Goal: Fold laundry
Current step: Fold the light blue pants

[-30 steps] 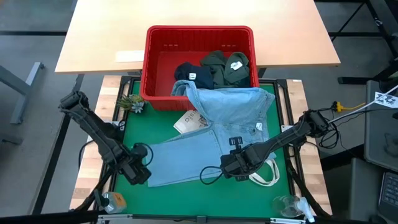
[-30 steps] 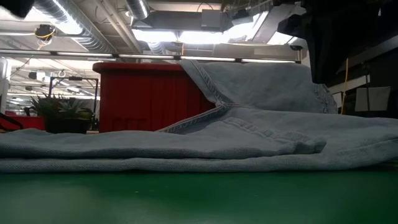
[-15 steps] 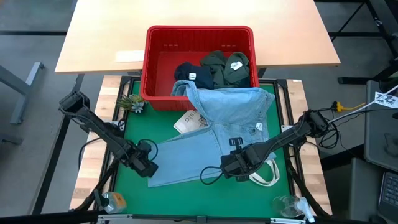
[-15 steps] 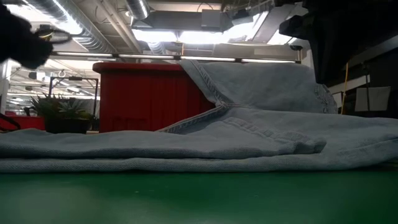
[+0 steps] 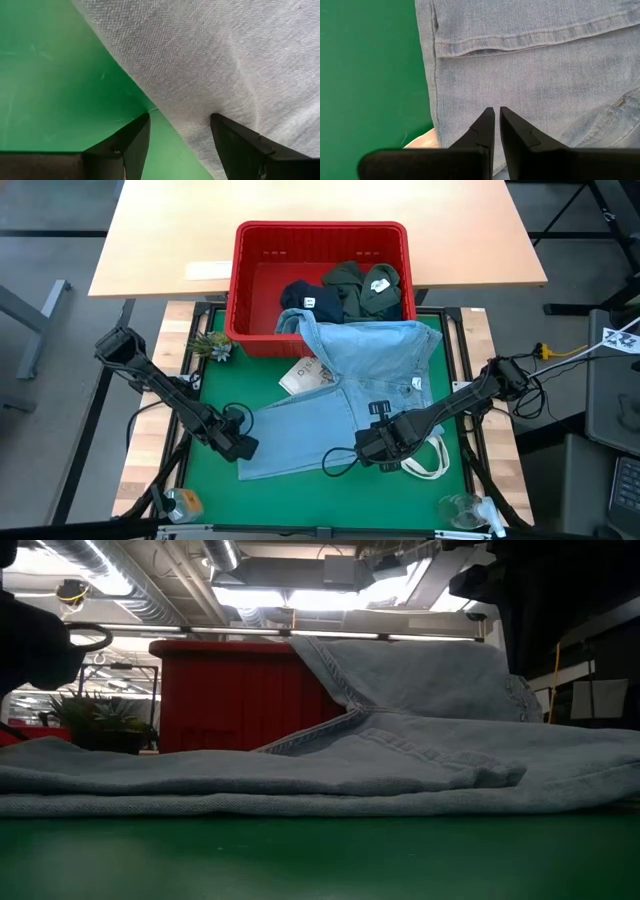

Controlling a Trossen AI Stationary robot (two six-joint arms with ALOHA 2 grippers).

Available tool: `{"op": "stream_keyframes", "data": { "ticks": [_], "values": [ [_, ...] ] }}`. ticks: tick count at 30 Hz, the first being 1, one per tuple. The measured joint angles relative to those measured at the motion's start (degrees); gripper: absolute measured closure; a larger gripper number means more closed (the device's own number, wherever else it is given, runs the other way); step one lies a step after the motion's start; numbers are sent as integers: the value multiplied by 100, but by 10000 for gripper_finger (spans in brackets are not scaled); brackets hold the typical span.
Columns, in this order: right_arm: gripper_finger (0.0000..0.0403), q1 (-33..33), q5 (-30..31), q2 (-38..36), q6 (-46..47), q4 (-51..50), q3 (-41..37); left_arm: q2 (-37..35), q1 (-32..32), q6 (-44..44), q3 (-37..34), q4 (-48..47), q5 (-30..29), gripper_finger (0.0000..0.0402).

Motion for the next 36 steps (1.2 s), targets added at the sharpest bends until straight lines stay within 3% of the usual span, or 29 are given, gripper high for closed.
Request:
{"op": "stream_keyframes", "data": {
  "ticks": [9,22,25,31,36],
  "values": [
    [372,0,4,0,1,2,0,0,-2,0,-16,45,-8,211],
    [372,2,28,0,-2,4,2,3,5,14,-18,147,-55,389],
    [372,2,83,-11,-1,-16,2,-2,-9,-2,-14,139,0,393],
    [372,47,330,-289,-12,-228,-2,-57,-205,256,212,-146,703,398],
    [372,36,311,-618,-13,197,-477,-180,-591,-198,452,-882,1006,399]
  ]
}}
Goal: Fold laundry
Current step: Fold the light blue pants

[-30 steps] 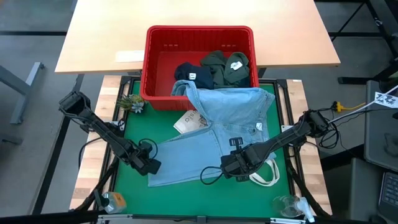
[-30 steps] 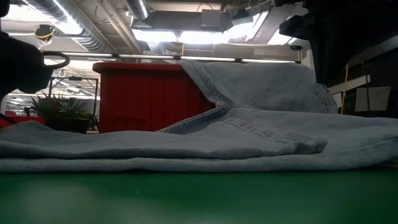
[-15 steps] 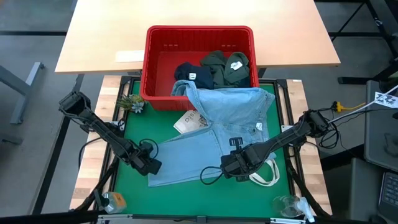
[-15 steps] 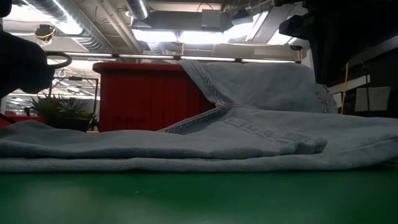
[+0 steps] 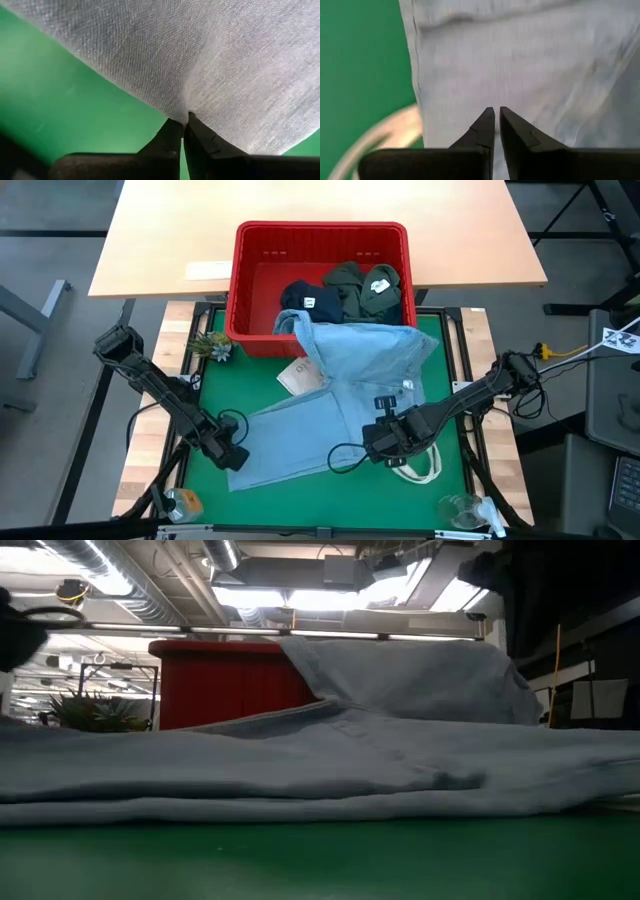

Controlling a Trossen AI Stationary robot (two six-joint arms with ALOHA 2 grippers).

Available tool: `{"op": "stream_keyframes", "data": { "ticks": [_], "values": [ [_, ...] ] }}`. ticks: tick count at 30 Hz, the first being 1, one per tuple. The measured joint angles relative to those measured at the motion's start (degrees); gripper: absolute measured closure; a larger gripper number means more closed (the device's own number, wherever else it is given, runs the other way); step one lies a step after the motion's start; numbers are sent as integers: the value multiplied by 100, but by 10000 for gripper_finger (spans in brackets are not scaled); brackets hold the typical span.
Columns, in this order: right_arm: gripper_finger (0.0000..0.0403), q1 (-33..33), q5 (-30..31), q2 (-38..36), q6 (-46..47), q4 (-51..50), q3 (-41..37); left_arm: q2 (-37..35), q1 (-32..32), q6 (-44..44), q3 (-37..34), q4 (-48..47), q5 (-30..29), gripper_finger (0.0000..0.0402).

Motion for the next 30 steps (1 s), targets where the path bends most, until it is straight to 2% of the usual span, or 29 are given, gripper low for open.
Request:
{"op": "stream_keyframes", "data": {
  "ticks": [6,10,12,20,26,30],
  "values": [
    [372,-1,-189,-375,192,-11,-662,-281,-456,-724,305,-758,403,400],
    [372,-1,-223,-514,488,-11,-804,-556,-629,-1126,619,-1003,342,401],
    [372,-1,-229,-526,522,15,-804,-701,-650,-1305,815,-1030,59,401],
    [372,5,-634,-540,514,98,-804,-880,-427,-1461,1587,-921,-1723,401],
    [372,5,-1131,-746,452,66,-804,-853,198,-464,1707,49,-2582,401],
    [372,5,-1094,-1087,452,73,-804,-614,808,581,1709,1027,-2695,401]
  ]
}}
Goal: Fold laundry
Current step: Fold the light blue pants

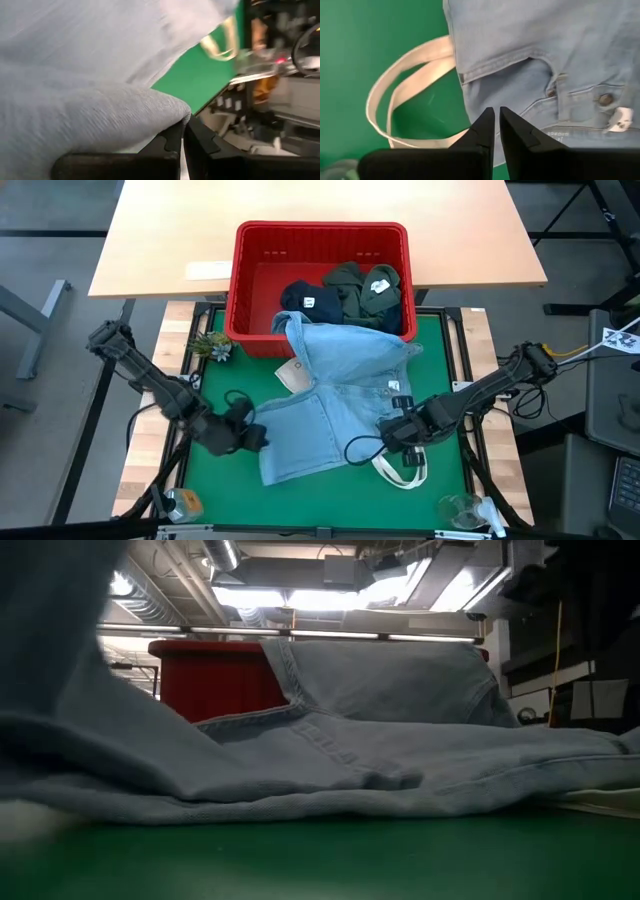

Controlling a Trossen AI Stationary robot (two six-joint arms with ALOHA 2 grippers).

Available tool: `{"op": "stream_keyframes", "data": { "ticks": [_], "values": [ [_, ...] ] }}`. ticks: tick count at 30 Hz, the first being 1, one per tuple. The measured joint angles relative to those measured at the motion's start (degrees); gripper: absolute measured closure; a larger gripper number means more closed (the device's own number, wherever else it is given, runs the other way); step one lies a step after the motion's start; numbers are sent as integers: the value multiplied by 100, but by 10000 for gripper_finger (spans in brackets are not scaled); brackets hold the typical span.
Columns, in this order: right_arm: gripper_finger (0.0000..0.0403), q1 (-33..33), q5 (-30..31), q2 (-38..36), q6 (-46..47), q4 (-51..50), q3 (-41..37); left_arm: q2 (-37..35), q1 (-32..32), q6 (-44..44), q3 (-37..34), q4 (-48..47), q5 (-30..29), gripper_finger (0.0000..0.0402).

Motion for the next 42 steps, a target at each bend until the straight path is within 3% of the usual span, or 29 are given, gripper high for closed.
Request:
{"op": "stream_keyframes", "data": {
  "ticks": [6,10,18,23,33,42],
  "values": [
    [372,-4,400,-557,52,25,0,682,888,1684,0,2094,66,401],
    [372,-7,476,-844,57,23,0,1204,1384,2584,1,3661,417,401],
    [372,-7,479,-1208,61,23,0,2346,2065,3097,6,5603,1151,401],
    [372,-7,484,-1297,24,22,0,3014,2286,3233,403,5765,1375,401],
    [372,-7,409,-1351,-19,25,0,4318,2560,4104,2314,5625,2137,401],
    [372,-7,429,-1683,-24,-242,271,5366,2787,4301,3443,5575,2296,401]
  ]
}}
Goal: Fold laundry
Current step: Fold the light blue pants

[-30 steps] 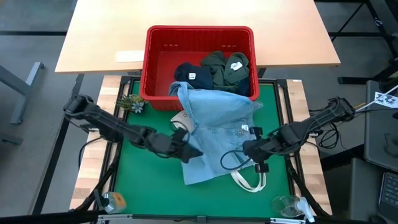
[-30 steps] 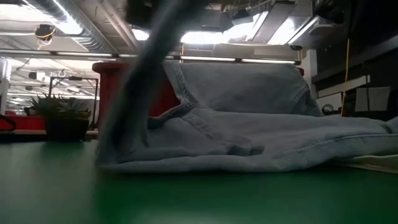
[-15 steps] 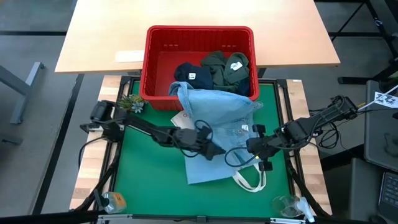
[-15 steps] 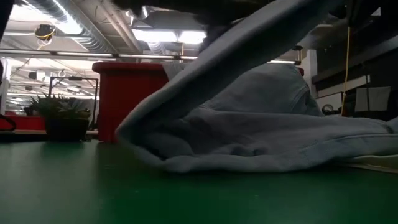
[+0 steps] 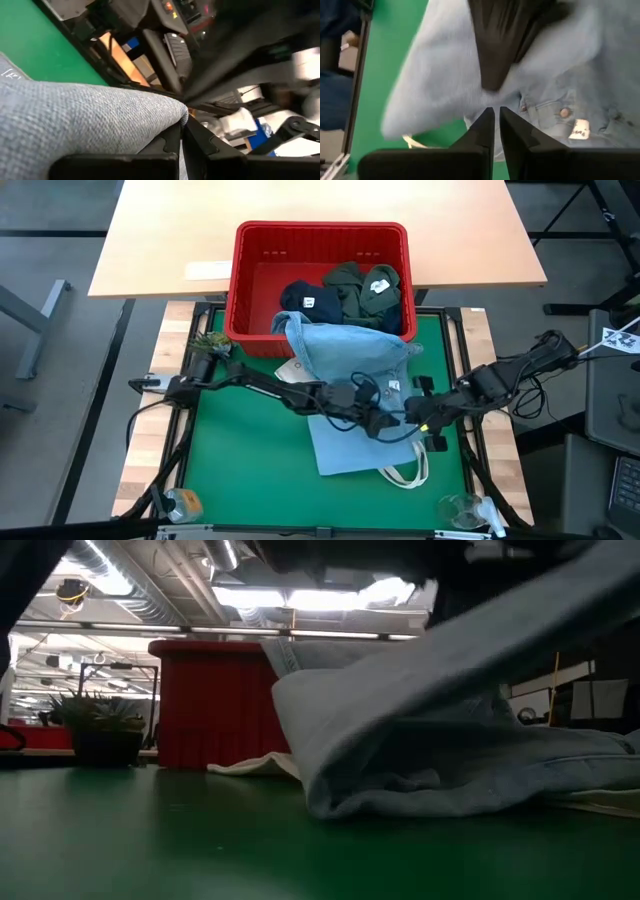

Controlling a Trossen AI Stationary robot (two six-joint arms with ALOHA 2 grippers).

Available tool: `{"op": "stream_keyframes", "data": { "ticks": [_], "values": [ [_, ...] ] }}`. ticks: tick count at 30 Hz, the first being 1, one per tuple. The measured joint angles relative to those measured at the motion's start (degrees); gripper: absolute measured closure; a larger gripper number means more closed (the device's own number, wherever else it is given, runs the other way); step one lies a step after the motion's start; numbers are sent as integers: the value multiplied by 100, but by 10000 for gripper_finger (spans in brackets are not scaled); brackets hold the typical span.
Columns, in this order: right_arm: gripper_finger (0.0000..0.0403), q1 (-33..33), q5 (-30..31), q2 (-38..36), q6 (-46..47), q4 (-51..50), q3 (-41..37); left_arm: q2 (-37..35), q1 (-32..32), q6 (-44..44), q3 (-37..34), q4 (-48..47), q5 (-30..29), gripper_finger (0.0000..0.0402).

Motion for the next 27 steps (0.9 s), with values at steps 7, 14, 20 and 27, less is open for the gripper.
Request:
{"op": "stream_keyframes", "data": {
  "ticks": [7,14,20,27],
  "values": [
    [372,0,292,-175,0,-20,40,431,188,2,61,-2,-23,396],
    [372,0,296,-173,0,-13,40,687,270,3,61,-31,-387,390],
    [372,0,295,-173,0,-2,40,689,273,284,61,-265,-817,388],
    [372,0,295,-173,0,2,40,689,165,505,61,-306,-1531,386]
  ]
}}
